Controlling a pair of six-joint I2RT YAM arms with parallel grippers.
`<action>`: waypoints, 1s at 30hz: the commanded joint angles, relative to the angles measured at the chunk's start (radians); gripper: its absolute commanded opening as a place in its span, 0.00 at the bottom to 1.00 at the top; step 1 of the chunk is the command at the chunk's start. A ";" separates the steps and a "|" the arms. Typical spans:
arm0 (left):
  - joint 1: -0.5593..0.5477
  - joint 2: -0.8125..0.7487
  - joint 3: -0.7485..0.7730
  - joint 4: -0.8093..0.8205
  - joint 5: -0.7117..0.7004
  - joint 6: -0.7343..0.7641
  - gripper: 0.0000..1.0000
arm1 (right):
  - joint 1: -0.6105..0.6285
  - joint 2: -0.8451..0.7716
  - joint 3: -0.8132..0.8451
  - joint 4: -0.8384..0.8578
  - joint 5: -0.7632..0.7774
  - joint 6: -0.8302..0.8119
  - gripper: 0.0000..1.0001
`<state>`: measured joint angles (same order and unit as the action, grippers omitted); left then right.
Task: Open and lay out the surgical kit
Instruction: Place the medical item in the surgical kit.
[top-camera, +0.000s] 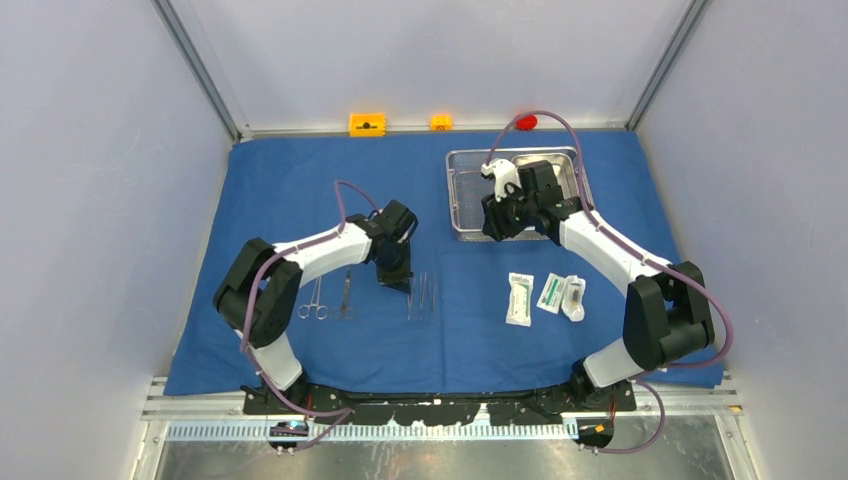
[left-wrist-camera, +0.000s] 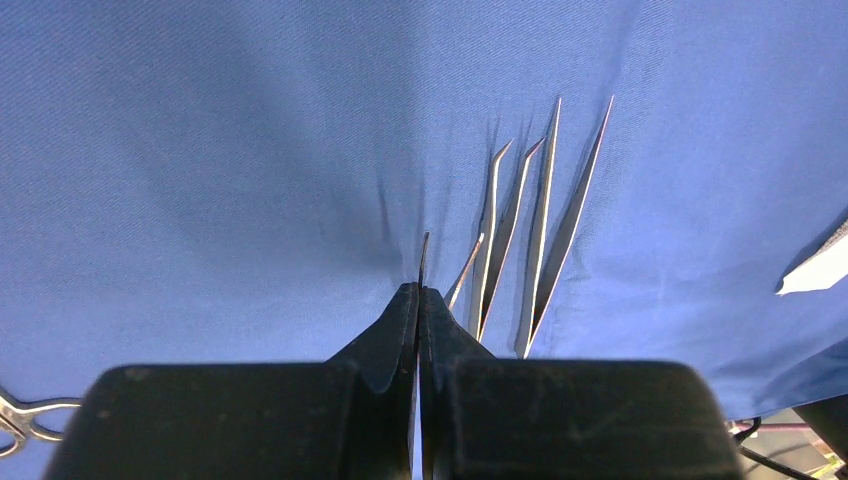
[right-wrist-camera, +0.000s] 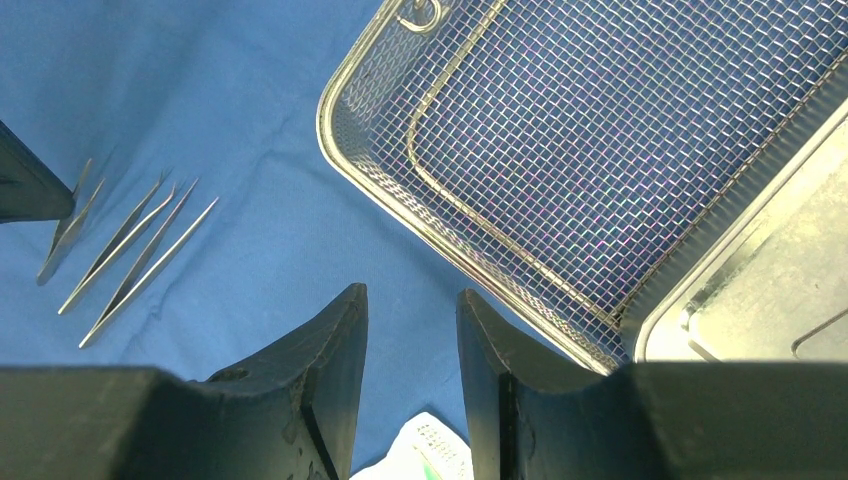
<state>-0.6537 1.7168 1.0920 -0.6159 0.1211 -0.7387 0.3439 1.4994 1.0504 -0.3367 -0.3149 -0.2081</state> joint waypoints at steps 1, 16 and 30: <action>-0.004 0.003 0.012 -0.007 0.016 -0.037 0.00 | -0.005 0.001 0.005 0.011 0.008 -0.012 0.43; 0.020 0.009 -0.016 0.005 0.013 -0.055 0.00 | -0.010 0.005 0.003 0.013 0.005 -0.014 0.43; 0.025 0.020 -0.015 0.025 0.035 -0.056 0.00 | -0.010 0.004 0.001 0.014 0.007 -0.019 0.43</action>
<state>-0.6342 1.7317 1.0763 -0.6155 0.1413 -0.7853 0.3378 1.4994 1.0504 -0.3378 -0.3145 -0.2115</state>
